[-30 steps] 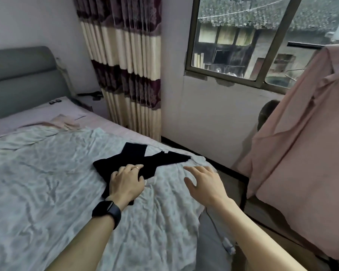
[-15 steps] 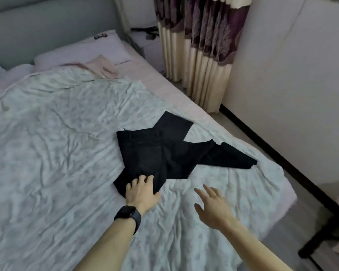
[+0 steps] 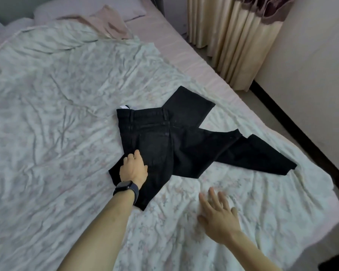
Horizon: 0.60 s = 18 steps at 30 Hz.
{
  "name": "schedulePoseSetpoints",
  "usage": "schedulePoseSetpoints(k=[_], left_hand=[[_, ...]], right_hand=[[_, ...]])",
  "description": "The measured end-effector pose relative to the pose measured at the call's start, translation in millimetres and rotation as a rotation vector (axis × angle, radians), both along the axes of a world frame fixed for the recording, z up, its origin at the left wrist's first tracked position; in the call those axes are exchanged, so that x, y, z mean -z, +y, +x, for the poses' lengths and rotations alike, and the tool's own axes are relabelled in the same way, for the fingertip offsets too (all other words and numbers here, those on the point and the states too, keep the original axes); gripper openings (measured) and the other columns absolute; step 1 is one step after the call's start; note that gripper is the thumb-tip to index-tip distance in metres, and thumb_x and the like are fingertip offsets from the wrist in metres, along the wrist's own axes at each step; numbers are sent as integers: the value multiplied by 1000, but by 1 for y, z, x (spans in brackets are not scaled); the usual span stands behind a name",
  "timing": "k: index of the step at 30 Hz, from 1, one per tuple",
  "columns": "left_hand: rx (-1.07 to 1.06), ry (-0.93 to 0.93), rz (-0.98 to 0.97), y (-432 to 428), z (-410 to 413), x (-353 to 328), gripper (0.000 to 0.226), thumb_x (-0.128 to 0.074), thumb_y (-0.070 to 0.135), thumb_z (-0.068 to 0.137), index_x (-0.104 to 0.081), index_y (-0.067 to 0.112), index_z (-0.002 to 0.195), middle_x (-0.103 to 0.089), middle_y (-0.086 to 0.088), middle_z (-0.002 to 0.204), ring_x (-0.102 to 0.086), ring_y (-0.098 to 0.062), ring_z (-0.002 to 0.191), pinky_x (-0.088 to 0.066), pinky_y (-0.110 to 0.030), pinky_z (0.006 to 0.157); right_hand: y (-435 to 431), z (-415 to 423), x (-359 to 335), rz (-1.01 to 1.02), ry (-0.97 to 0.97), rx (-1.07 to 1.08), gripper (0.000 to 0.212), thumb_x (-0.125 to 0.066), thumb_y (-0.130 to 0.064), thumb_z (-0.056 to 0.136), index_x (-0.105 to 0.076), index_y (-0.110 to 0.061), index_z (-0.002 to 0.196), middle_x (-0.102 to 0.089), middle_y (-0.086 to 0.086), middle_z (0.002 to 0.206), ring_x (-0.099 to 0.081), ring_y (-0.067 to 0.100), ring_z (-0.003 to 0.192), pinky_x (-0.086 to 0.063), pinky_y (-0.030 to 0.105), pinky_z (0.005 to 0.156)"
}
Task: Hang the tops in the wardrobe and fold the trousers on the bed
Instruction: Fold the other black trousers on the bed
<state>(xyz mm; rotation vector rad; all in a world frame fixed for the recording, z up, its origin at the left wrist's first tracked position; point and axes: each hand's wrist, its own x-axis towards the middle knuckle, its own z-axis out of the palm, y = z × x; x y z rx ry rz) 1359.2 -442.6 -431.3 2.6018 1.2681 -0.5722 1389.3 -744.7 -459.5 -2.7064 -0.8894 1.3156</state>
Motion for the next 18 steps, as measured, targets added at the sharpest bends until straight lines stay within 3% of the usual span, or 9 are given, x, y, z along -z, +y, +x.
schedulePoseSetpoints(k=[3, 6, 8, 11, 13, 15, 18], left_hand=[[-48, -97, -23, 2, -15, -7, 50, -50, 10, 98, -43, 17, 147, -53, -8, 131, -58, -30, 108, -50, -41, 78], [-73, -172, -91, -9, -29, -22, 45, -52, 13, 95, -52, 22, 139, -57, -6, 120, -60, -28, 97, -49, -37, 69], [-80, -230, -154, -24, -39, -27, 41, -55, 17, 92, -58, 25, 132, -60, -1, 114, -61, -24, 96, -53, -36, 69], [-111, -276, -271, -43, -63, -34, 36, -60, 24, 90, -63, 31, 125, -61, 9, 102, -60, -12, 88, -47, -23, 60], [-139, -282, -331, -56, -82, -35, 33, -63, 27, 88, -66, 34, 120, -57, 17, 93, -57, -6, 80, -40, -18, 55], [-179, -290, -376, -65, -103, -32, 31, -63, 29, 86, -67, 37, 116, -57, 20, 91, -57, -3, 78, -43, -18, 58], [-183, -292, -423, -66, -123, -30, 28, -62, 29, 86, -65, 40, 111, -57, 19, 91, -58, -2, 78, -46, -21, 59]], right_hand=[[17, 15, -19, -51, 22, -15, 66, -40, -53, 101, -10, -37, 157, 7, 0, 167, 0, 35, 154, -26, 57, 118], [38, 29, -42, -43, -47, -17, 55, -39, -58, 99, -40, -33, 148, -34, 4, 155, -34, 31, 142, -39, 47, 110], [50, 38, -50, 60, -112, 70, 53, -38, -61, 98, -47, -32, 142, -49, -2, 144, -45, 24, 132, -47, 41, 98], [81, 46, -61, 313, -49, 345, 60, -46, -64, 95, -43, -29, 144, -51, -3, 141, -52, 18, 122, -47, 32, 81], [103, 50, -63, 441, 65, 503, 75, -57, -61, 92, -34, -22, 152, -47, 3, 146, -55, 19, 120, -47, 33, 93], [121, 49, -63, 486, 173, 603, 93, -67, -57, 88, -21, -17, 159, -43, 6, 153, -49, 24, 134, -43, 41, 110], [134, 42, -55, 512, 218, 689, 92, -71, -44, 91, -17, -17, 161, -47, 4, 151, -52, 23, 131, -45, 36, 108]])
